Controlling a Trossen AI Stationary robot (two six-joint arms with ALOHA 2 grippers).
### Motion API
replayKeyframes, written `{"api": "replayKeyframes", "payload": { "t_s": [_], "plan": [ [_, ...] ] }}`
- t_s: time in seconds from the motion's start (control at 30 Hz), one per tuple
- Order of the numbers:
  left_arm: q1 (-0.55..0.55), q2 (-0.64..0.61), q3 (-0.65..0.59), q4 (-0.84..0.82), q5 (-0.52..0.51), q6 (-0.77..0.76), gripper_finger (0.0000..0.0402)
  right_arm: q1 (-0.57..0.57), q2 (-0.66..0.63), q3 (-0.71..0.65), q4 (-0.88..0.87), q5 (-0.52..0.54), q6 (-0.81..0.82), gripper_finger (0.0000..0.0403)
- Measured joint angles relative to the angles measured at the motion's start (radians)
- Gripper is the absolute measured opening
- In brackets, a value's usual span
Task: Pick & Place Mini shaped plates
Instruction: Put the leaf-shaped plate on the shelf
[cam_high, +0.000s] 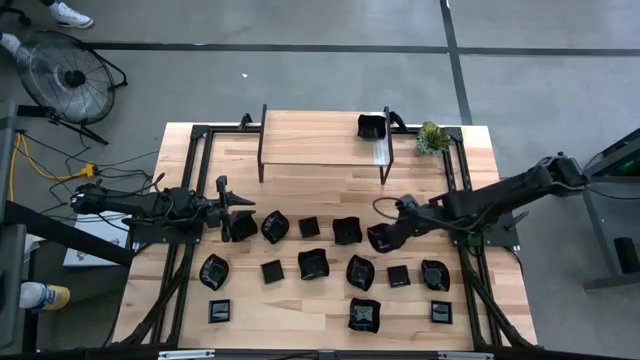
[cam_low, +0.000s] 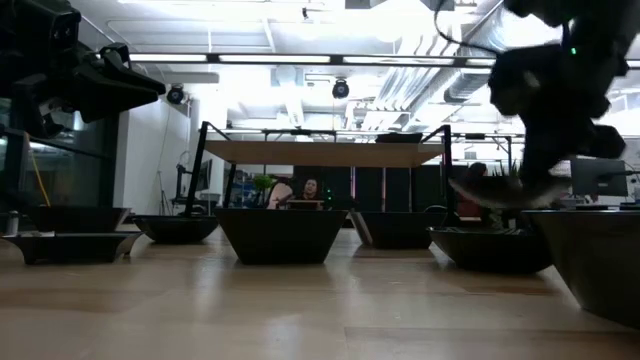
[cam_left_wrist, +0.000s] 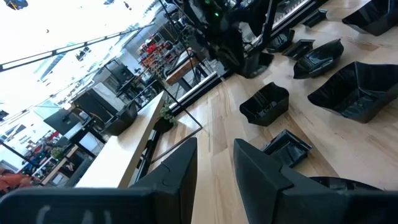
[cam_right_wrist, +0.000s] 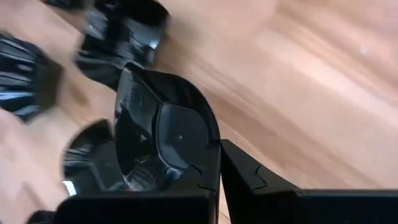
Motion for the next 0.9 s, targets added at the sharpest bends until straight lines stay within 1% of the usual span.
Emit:
{"api": "replayKeyframes", "payload": {
  "t_s": [0.1, 0.23, 0.5, 0.67, 0.9],
  "plan": [
    [0.0, 0.0, 0.0, 0.0, 0.0, 0.0, 0.0101, -0.029, -0.036, 0.042, -0.009, 0.017, -0.071, 0.0001],
    [0.0, 0.0, 0.0, 0.0, 0.0, 0.0, 0.0101, -0.087, -0.059, 0.12, -0.007, 0.013, -0.2, 0.0001],
    [0.0, 0.0, 0.0, 0.0, 0.0, 0.0, 0.0101, -0.233, -0.032, 0.325, -0.007, -0.021, -0.482, 0.0001],
    [0.0, 0.0, 0.0, 0.0, 0.0, 0.0, 0.0101, -0.334, 0.039, 0.466, -0.006, -0.059, -0.628, 0.0001],
    [0.0, 0.0, 0.0, 0.0, 0.0, 0.0, 0.0101, -0.44, 0.214, 0.647, 0.019, -0.06, -0.767, 0.0]
  ]
}}
